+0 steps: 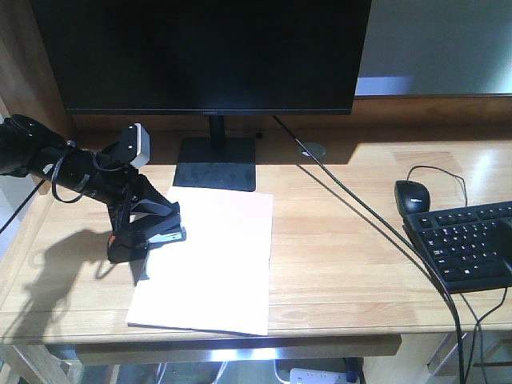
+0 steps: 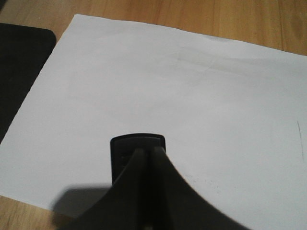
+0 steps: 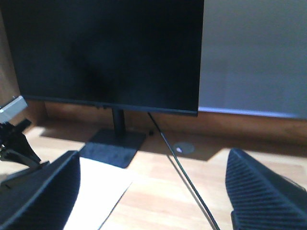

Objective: Grab stapler and paper to desk for stapling

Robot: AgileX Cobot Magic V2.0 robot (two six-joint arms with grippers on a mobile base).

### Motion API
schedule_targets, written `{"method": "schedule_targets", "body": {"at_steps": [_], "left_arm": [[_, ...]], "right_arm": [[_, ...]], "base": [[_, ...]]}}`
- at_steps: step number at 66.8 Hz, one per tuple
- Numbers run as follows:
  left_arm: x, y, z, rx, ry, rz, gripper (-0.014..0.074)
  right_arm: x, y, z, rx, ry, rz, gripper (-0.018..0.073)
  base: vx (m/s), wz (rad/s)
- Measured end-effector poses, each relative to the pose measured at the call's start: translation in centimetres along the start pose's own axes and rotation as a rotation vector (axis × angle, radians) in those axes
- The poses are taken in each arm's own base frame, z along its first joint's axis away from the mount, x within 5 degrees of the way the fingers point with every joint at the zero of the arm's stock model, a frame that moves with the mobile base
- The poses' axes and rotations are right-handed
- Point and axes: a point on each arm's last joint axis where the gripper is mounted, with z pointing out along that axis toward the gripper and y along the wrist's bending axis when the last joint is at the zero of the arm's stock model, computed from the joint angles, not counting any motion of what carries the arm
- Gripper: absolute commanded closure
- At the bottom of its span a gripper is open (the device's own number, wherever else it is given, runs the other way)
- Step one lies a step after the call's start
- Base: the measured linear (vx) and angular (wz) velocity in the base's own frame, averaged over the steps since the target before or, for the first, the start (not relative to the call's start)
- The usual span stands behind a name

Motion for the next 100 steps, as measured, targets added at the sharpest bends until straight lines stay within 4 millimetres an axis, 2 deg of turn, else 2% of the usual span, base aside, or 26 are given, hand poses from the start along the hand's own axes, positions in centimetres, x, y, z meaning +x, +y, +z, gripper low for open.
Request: {"method": "schedule_targets", "body": {"at_steps": [10,22,100], "left_arm": [[0.0,0.0,0.0,0.0,0.0,0.0,0.0603],[0.0,0.0,0.0,0.0,0.0,0.0,0.0603],[0.0,0.0,0.0,0.0,0.0,0.004,0.0603]], "right_arm": [[1.1,-0.3,-2.0,-0.005,-0.076,0.013,-0.0018],[1.9,-0.5,-2.9,-0.007,-0.102,0.052,-0.0018],[2.0,-0.5,-3.0,-0.004,-0.092,0.069,-0.0018]], "base": [[0.0,0.0],[0.0,0.0],[0.0,0.0]]}}
